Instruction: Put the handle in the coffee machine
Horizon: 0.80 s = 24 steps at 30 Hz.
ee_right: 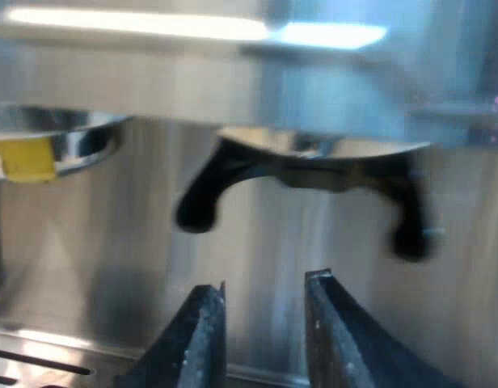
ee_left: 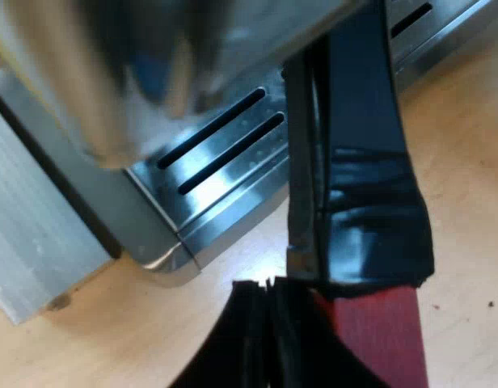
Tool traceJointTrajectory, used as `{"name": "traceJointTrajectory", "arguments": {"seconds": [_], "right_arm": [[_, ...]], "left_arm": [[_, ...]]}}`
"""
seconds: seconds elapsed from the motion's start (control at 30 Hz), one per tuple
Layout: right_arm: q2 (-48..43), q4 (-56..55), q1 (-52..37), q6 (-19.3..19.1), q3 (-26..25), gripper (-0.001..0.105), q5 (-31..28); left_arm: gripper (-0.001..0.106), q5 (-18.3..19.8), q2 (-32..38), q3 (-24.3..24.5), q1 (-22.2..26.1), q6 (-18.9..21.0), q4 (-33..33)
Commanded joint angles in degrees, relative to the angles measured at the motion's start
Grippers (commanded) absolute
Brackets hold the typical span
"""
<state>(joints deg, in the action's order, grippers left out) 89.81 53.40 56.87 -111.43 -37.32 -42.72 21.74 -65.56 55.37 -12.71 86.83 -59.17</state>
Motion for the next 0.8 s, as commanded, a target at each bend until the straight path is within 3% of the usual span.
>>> {"name": "traceJointTrajectory", "arguments": {"seconds": [0.03, 0.17, 0.63, 0.8], "right_arm": [[-4.2, -0.5, 0.5, -1.6, 2.5, 0.028, 0.2], [-12.4, -9.0, 2.6, -5.1, 5.0, 0.028, -0.3], [-31.9, -31.9, 6.8, -4.9, 5.4, 0.028, -6.7], [-37.0, -38.2, 6.8, -4.2, 5.4, 0.028, -7.0]], "left_arm": [[0.000, 3.0, 0.6, 0.3, -2.9, 3.1, 0.7], [0.000, -2.4, 0.6, 0.3, -5.7, 7.8, 0.8], [0.000, -13.2, 1.3, 0.3, -16.2, 23.9, 1.6], [0.000, -14.7, 1.4, 0.3, -19.7, 29.8, 2.1]]}}
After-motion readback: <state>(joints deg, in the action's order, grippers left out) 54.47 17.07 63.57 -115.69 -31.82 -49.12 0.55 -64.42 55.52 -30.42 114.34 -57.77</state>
